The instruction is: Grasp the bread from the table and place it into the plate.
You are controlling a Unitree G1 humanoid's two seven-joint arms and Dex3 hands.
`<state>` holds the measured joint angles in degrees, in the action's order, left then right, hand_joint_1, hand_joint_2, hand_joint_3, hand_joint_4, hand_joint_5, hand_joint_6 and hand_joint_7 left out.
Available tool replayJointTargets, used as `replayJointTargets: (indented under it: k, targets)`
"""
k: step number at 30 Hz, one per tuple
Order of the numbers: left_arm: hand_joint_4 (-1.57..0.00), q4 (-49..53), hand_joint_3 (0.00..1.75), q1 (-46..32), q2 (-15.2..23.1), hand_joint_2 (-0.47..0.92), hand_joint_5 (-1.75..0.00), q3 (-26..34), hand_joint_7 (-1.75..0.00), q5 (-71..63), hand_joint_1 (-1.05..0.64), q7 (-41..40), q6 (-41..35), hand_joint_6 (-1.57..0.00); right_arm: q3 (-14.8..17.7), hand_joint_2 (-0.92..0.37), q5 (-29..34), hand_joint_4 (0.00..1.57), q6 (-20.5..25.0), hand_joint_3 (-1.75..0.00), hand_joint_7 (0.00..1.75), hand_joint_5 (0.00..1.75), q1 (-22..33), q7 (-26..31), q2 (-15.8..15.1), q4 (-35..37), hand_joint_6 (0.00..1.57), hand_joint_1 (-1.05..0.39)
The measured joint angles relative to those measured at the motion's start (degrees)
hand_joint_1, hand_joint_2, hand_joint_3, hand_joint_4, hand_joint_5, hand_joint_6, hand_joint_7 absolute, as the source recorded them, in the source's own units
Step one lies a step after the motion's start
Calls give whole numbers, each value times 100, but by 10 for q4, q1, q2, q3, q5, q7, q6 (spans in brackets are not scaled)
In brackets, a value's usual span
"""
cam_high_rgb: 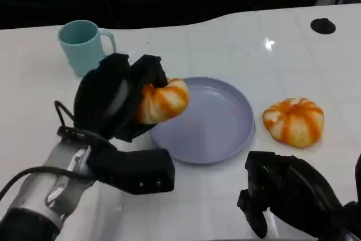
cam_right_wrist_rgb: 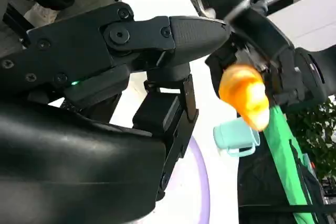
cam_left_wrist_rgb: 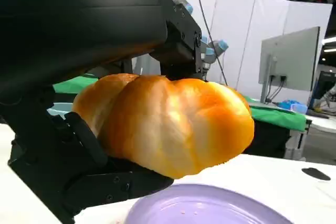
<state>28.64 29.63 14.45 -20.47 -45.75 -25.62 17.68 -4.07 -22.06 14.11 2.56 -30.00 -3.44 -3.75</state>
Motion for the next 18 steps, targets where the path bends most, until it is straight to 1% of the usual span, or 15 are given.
replayJointTargets:
  k: [2, 5, 7, 8, 11, 14, 16, 17, 18]
  targets:
    - [-90, 25, 132, 19, -10, 34, -175, -5, -173, 7, -13, 9, 3, -71, 0, -92, 0, 128, 0, -35, 158, 164, 1, 0, 0, 0, 110, -92]
    - [-90, 58, 127, 42, -26, 34, -175, -13, -166, 21, -15, 30, 5, -75, 0, -92, -2, 128, 0, -35, 158, 164, 2, -1, 0, -1, 109, -92]
    - [-91, 91, 123, 64, -36, 35, -175, -20, -172, 24, -16, 38, 5, -75, 0, -92, -2, 128, 0, -35, 158, 164, 3, -4, 0, -1, 109, -92]
    - [-92, 106, 126, 73, -41, 37, -175, -22, -173, 24, -17, 39, 6, -75, 0, -92, -3, 128, 0, -35, 158, 164, 3, -6, 0, -1, 109, -92]
    - [-93, 153, 131, 98, -55, 40, -175, -28, -174, 26, -19, 40, 12, -76, 0, -92, -3, 128, 0, -36, 158, 163, 7, -7, 0, -4, 109, -91]
    - [-92, 192, 130, 121, -63, 42, -175, -36, -173, 30, -21, 39, 22, -75, 0, -92, -3, 128, 0, -36, 157, 163, 8, -7, -1, -6, 109, -91]
    - [-87, 214, 118, 135, -69, 45, -175, -42, -147, 34, -22, 44, 24, -76, 0, -92, -3, 129, 0, -36, 157, 163, 8, -7, 0, -7, 110, -90]
    - [-83, 224, 107, 141, -73, 47, -175, -42, -129, 39, -23, 54, 24, -78, 0, -92, -3, 129, 0, -36, 157, 163, 8, -8, 0, -7, 110, -91]
    - [-74, 231, 85, 146, -76, 54, -168, -42, -99, 45, -25, 67, 23, -81, 0, -92, -3, 129, 0, -37, 157, 163, 8, -8, 0, -7, 110, -91]
